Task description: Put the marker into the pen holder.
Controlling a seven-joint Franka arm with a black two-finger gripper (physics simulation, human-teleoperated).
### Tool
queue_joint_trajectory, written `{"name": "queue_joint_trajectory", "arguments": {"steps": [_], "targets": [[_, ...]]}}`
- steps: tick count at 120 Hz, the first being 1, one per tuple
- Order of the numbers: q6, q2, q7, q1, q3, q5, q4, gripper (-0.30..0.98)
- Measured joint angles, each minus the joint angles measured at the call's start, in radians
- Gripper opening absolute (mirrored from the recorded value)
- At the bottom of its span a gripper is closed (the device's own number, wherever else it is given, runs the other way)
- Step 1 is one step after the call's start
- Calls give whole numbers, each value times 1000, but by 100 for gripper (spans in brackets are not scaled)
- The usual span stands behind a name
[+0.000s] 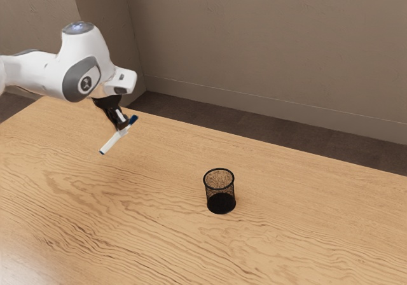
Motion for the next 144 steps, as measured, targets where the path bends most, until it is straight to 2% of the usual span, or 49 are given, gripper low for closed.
{"name": "queue_joint_trajectory", "arguments": {"steps": [13, 25, 45, 61, 74, 97, 115, 144], "targets": [[148, -34, -42, -91, -30, 28, -43, -10], [283, 31, -80, -174, -35, 38, -46, -10], [514, 176, -122, -151, -39, 32, -13, -10], [629, 271, -137, -187, -55, 19, 101, -10], [681, 338, -144, -232, -75, -1, 185, -10], [726, 357, -156, -298, -95, -49, 184, -10], [741, 297, -175, -335, -96, -66, 79, -10], [748, 190, -215, -335, -93, -73, -90, -10]]}}
